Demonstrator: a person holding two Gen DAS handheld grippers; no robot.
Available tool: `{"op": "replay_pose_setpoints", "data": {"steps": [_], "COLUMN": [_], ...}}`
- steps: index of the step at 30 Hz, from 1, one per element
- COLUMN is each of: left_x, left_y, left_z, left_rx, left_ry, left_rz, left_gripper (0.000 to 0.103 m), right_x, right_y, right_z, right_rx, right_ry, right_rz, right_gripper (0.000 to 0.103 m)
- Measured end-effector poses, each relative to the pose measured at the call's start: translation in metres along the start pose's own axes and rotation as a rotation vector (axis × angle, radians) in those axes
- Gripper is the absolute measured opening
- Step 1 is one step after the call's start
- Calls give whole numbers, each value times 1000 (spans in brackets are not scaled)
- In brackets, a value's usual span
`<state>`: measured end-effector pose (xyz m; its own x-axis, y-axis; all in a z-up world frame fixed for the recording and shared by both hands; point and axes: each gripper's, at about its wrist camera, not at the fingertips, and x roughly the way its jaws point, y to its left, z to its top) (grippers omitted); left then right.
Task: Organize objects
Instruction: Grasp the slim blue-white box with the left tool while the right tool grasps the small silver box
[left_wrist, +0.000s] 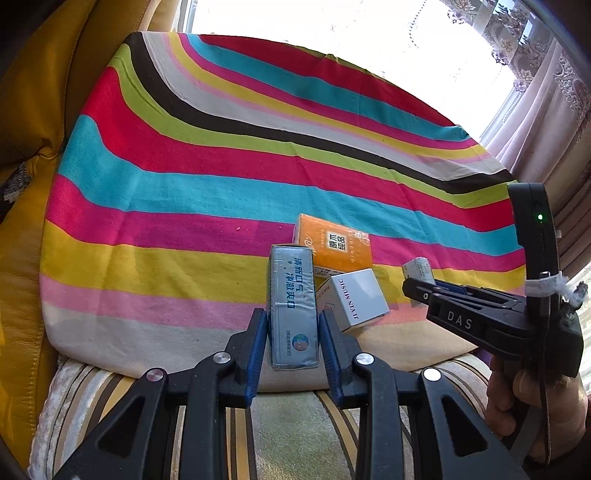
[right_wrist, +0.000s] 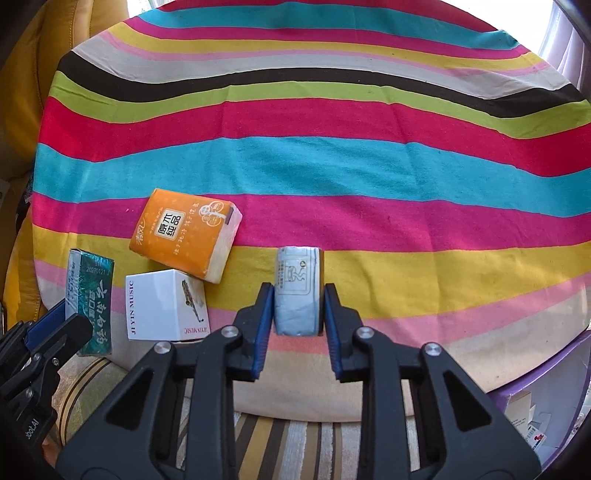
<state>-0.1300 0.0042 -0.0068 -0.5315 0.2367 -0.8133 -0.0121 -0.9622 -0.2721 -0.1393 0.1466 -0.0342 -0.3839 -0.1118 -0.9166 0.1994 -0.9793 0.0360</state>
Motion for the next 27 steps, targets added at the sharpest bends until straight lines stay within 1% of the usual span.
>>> {"op": "replay_pose_setpoints", "data": {"steps": [10, 18, 27], "left_x": [-20, -31, -39], "left_y": [-27, -60, -101], "left_z": [-9, -19, -34], "left_rx": [17, 69, 140], "left_ry": [-29, -34, -22], "left_rz": [-35, -72, -112], "left_gripper": [30, 30, 30], "right_x": [-42, -76, -106], "right_y": [-6, -25, -55], "right_z": [-18, -46, -75], "right_rx": [-21, -8, 39], "right_ry": [-94, -151, -194], "right_rz": [-44, -84, -117], "right_gripper": [30, 30, 30]}}
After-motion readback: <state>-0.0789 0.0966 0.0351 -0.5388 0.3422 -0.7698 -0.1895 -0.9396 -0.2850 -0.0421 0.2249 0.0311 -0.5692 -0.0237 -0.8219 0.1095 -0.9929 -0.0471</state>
